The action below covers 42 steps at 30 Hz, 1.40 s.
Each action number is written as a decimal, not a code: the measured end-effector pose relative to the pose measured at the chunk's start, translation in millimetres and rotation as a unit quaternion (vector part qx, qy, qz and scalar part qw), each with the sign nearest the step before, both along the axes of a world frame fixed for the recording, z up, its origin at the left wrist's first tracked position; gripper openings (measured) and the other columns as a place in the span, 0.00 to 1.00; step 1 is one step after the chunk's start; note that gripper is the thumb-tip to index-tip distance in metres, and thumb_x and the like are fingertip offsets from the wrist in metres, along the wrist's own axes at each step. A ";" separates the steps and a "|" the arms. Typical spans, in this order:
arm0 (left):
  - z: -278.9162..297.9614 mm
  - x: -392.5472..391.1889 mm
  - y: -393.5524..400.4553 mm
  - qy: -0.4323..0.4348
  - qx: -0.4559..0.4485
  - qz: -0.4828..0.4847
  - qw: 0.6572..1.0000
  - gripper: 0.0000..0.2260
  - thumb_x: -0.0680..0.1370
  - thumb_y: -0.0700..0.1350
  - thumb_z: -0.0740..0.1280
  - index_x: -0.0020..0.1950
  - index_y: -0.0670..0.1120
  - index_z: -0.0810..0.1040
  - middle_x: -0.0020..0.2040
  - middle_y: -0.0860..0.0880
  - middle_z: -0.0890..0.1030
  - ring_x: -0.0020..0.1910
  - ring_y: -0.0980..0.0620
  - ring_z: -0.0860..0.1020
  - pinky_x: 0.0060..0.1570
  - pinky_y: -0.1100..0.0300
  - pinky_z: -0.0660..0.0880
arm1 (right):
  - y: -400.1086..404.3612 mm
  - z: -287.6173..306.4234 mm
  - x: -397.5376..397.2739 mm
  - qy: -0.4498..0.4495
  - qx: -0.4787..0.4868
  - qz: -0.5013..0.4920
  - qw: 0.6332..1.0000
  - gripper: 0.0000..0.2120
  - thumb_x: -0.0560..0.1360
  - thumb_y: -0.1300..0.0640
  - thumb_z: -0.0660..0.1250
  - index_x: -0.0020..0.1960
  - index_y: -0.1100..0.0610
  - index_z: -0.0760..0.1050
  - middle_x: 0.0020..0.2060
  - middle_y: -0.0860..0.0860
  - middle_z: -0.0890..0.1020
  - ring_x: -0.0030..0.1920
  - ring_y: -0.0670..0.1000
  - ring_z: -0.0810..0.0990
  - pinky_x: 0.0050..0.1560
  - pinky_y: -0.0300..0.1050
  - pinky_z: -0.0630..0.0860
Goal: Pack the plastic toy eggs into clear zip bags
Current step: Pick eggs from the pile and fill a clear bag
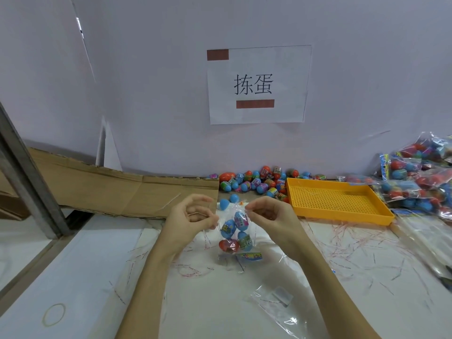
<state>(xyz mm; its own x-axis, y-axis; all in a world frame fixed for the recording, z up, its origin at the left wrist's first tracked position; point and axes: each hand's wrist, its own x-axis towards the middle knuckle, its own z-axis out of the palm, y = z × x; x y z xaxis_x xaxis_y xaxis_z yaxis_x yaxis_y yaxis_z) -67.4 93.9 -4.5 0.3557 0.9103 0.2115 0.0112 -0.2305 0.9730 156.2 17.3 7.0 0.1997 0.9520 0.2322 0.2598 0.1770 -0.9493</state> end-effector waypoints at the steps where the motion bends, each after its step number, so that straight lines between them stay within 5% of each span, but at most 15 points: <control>1: 0.0 -0.1 -0.1 -0.017 -0.006 -0.009 1.000 0.19 0.72 0.37 0.80 0.59 0.51 0.82 0.44 0.45 0.87 0.44 0.47 0.86 0.45 0.58 0.83 | 0.3 -0.1 0.5 0.009 0.005 0.004 1.000 0.07 0.76 0.63 0.74 0.51 0.53 0.83 0.44 0.46 0.86 0.48 0.47 0.85 0.52 0.41 0.83; 8: 6.2 0.0 -6.4 0.028 0.019 -0.117 0.993 0.17 0.77 0.45 0.66 0.64 0.52 0.83 0.60 0.51 0.83 0.62 0.50 0.80 0.61 0.55 0.78 | 0.5 -0.9 -7.9 0.059 0.023 0.080 0.995 0.10 0.76 0.60 0.74 0.57 0.53 0.83 0.49 0.50 0.87 0.52 0.51 0.86 0.52 0.40 0.81; 11: 9.0 10.3 -12.6 0.040 0.017 -0.101 0.994 0.12 0.81 0.53 0.71 0.60 0.51 0.85 0.56 0.50 0.87 0.56 0.50 0.85 0.51 0.58 0.82 | 1.3 -1.2 -12.6 0.047 0.030 0.125 0.991 0.12 0.76 0.59 0.75 0.59 0.54 0.82 0.50 0.51 0.87 0.53 0.52 0.86 0.55 0.43 0.82; 13: 6.9 15.5 -12.0 0.052 0.017 -0.067 0.996 0.10 0.78 0.50 0.74 0.57 0.50 0.85 0.51 0.51 0.88 0.50 0.50 0.86 0.45 0.60 0.82 | 2.7 -0.7 -16.1 0.072 0.038 0.109 0.991 0.13 0.76 0.59 0.75 0.60 0.53 0.82 0.51 0.50 0.87 0.54 0.51 0.86 0.55 0.42 0.82; 17: 2.1 16.4 -5.8 -0.012 -0.022 0.021 0.999 0.05 0.79 0.45 0.73 0.53 0.46 0.85 0.48 0.48 0.88 0.49 0.46 0.87 0.44 0.56 0.84 | 5.3 0.0 -10.5 0.071 0.044 0.001 0.996 0.06 0.79 0.54 0.71 0.55 0.47 0.83 0.48 0.43 0.87 0.50 0.47 0.86 0.46 0.36 0.81; 20: 2.2 16.7 -4.7 -0.067 -0.038 0.051 0.996 0.02 0.80 0.43 0.72 0.52 0.46 0.84 0.48 0.45 0.88 0.49 0.46 0.87 0.46 0.51 0.84 | 2.9 -1.2 -5.3 0.037 -0.011 0.025 0.999 0.06 0.78 0.48 0.70 0.53 0.46 0.84 0.45 0.42 0.87 0.47 0.42 0.85 0.43 0.32 0.79; 30: 1.7 27.1 -6.7 -0.144 -0.135 0.124 0.972 0.02 0.78 0.44 0.74 0.50 0.47 0.86 0.45 0.49 0.88 0.39 0.54 0.85 0.35 0.62 0.80 | 7.5 -5.1 -16.8 0.093 0.006 -0.063 0.994 0.04 0.76 0.51 0.74 0.43 0.47 0.86 0.39 0.44 0.87 0.43 0.42 0.84 0.37 0.30 0.78; 38: 4.3 30.9 -7.4 -0.109 -0.142 0.073 0.981 0.07 0.82 0.46 0.68 0.47 0.45 0.81 0.46 0.45 0.87 0.43 0.49 0.83 0.42 0.54 0.76 | 8.5 -6.0 -17.6 0.118 0.021 -0.077 0.990 0.02 0.76 0.54 0.74 0.46 0.48 0.86 0.40 0.44 0.87 0.45 0.43 0.85 0.39 0.33 0.79; 42: -0.1 27.0 -6.1 -0.069 -0.122 0.047 0.989 0.06 0.80 0.49 0.72 0.48 0.46 0.83 0.42 0.49 0.84 0.42 0.51 0.79 0.38 0.60 0.75 | 8.3 -3.7 -12.9 0.146 0.015 -0.062 0.987 0.07 0.77 0.52 0.73 0.55 0.48 0.84 0.45 0.43 0.87 0.49 0.43 0.85 0.41 0.35 0.81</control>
